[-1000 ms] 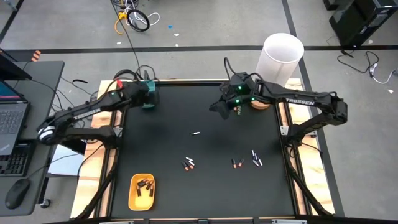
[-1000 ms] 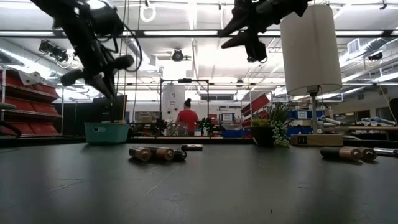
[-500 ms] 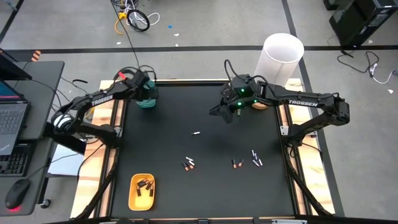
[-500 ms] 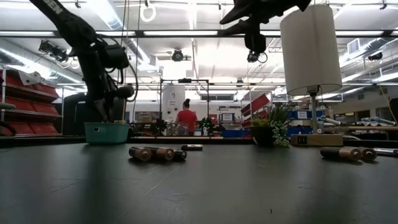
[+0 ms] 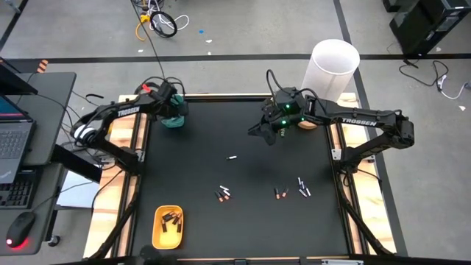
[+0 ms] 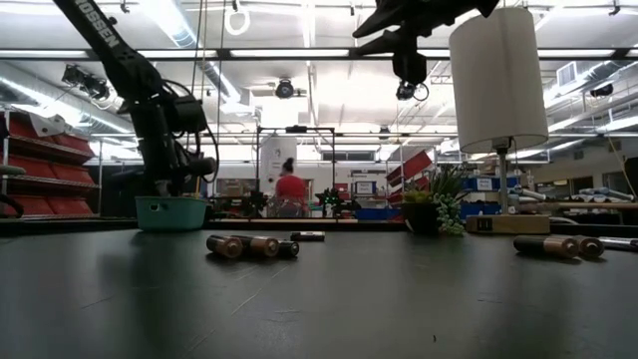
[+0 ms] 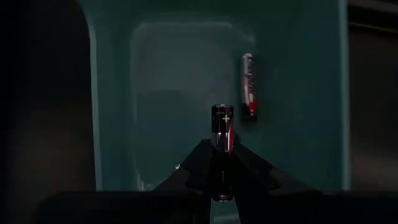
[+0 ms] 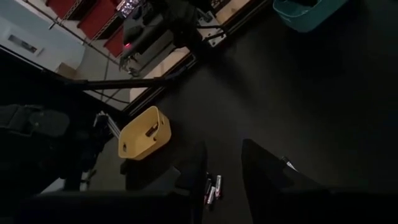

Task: Sort batteries
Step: Put the silver battery into the blue bin, then put the black battery into the yellow bin

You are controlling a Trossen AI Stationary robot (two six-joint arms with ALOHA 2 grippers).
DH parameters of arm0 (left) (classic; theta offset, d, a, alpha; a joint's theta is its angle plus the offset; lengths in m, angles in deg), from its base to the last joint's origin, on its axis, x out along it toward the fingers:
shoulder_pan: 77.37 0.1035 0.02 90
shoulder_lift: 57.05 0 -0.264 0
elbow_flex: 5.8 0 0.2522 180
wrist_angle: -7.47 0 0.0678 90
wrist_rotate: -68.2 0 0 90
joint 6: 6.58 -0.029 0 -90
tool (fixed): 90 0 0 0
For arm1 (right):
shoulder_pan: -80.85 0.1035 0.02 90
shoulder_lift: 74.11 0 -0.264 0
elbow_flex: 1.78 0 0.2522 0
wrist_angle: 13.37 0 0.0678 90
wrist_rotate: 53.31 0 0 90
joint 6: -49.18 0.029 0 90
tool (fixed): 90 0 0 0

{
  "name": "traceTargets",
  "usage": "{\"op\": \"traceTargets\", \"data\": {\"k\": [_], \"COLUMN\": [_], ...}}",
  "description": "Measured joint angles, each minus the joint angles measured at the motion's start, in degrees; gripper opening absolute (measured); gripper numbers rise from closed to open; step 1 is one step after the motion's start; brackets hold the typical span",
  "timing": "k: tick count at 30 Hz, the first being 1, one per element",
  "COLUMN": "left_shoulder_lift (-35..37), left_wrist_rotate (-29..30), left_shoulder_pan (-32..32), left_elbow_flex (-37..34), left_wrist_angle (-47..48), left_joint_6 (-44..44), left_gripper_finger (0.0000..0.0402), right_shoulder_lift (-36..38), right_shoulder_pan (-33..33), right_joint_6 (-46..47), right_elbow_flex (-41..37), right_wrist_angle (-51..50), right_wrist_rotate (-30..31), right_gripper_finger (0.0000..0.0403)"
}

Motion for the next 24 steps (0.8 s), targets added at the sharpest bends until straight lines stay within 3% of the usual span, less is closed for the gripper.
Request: {"op": "traceTargets", "data": {"k": [5, 15, 24], "left_shoulder_lift": [0.0, 0.5, 14.3], "left_wrist_rotate": [1.4, -0.4, 3.4], "left_shoulder_pan": [0.0, 0.0, -3.8], "left_elbow_flex": [0.4, 0.4, 0.4], "left_wrist_angle": [-0.1, 0.2, -1.2], "left_joint_6": [-1.3, -4.3, -10.2], "left_gripper_finger": [0.0063, 0.0142, 0.0147], "right_shoulder_lift": [0.0, 0.0, 0.0], "right_shoulder_pan": [0.0, -0.2, -3.1], "right_joint_6": [0.1, 0.7, 2.6], "right_elbow_flex": [0.0, 0.0, 0.0], "right_wrist_angle": [0.0, 0.0, -2.7], "right_wrist_rotate": [0.0, 0.4, 4.1], "right_gripper_finger": [0.0087, 0.0084, 0.0083]}}
